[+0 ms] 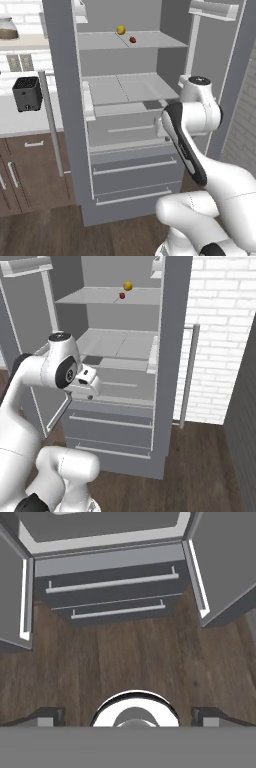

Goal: Take the strawberry from the fridge and place it on top of the pancake, located on the dining counter.

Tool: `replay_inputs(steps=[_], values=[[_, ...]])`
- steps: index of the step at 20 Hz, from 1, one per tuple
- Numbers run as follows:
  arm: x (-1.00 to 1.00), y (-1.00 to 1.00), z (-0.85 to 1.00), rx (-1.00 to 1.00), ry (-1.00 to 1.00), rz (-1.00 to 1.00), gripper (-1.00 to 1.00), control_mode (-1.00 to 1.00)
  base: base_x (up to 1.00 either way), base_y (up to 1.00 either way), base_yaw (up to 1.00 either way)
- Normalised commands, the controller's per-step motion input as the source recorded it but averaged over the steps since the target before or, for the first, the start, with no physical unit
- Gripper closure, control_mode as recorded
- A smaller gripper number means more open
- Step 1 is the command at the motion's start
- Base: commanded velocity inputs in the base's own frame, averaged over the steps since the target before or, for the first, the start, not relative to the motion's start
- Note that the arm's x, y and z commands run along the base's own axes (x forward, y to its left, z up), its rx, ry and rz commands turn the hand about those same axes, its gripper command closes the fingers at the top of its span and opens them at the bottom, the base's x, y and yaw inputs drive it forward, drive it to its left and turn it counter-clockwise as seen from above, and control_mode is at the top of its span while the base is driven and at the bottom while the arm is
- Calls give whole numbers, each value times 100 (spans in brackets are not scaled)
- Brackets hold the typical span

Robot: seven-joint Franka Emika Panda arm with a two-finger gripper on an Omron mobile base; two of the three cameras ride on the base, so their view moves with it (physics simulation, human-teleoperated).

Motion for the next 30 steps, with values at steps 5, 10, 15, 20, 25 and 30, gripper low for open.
replay_inputs(steps=[5,10,15,20,25,30], values=[[0,0,0,0,0,0,-100,-100,0,0,0],[0,0,0,0,0,0,-100,-100,0,0,0],[0,0,0,0,0,0,-100,-100,0,0,0],[0,0,0,0,0,0,-100,-100,0,0,0],[2,0,0,0,0,0,-100,100,18,0,0],[0,0,0,0,0,0,-100,100,67,6,0]])
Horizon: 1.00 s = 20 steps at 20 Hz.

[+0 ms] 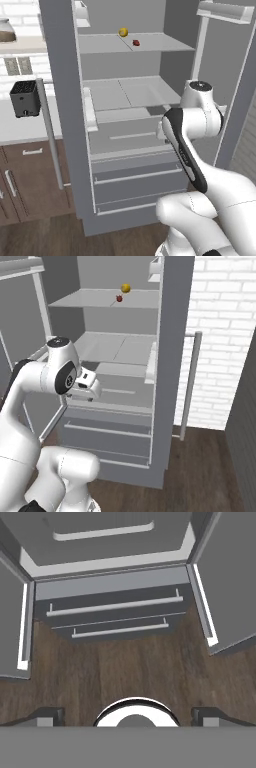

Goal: Take the strawberry from the fridge and place it on top of the pancake, located on the dining counter.

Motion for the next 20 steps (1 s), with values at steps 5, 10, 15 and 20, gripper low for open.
replay_inputs(steps=[5,10,15,20], values=[[0,0,0,0,0,0,-100,100,84,9,0],[0,0,0,0,0,0,-100,100,75,6,0],[0,0,0,0,0,0,-100,100,69,5,0],[0,0,0,0,0,0,-100,100,63,1,0]])
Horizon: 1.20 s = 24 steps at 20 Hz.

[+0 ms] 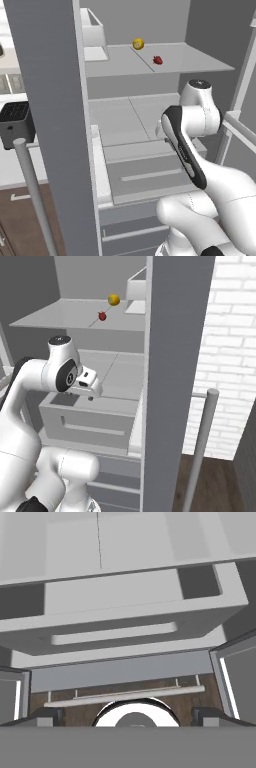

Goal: Take the strawberry from the fridge and place it on top of the pancake, located on the dining counter.

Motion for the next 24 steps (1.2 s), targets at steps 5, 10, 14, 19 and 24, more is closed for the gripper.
replay_inputs(steps=[5,10,14,19,24], values=[[0,0,0,0,0,0,-100,100,56,2,0],[2,0,1,0,-8,0,-100,-100,17,0,0],[8,0,40,0,-45,0,-100,-100,0,0,0],[16,1,72,-2,-52,-5,-100,-100,0,0,0],[17,2,84,-1,-23,-3,-100,-100,0,0,0]])
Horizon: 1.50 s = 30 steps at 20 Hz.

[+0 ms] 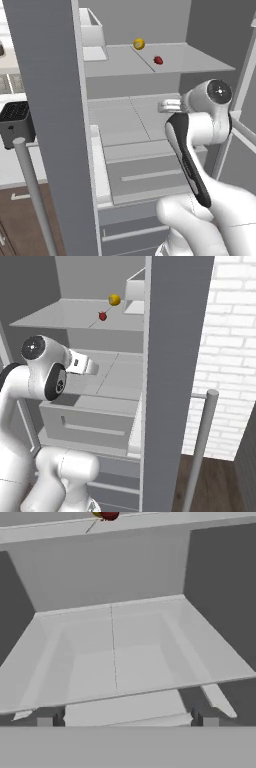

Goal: Take the strawberry from the fridge and place it on top of the pancake, located on the dining counter.

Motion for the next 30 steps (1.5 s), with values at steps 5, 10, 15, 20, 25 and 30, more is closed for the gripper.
replay_inputs(steps=[5,10,15,20,25,30], values=[[2,0,77,0,-10,-6,-100,-100,0,0,0],[0,0,71,0,-26,-3,-100,-100,0,0,0],[3,0,83,2,-2,0,-100,-100,0,0,0],[44,-2,12,0,11,0,-100,-100,0,0,0],[43,-3,-12,0,-15,0,-100,-100,0,0,0],[82,-7,0,0,-4,0,-100,-100,0,0,0]])
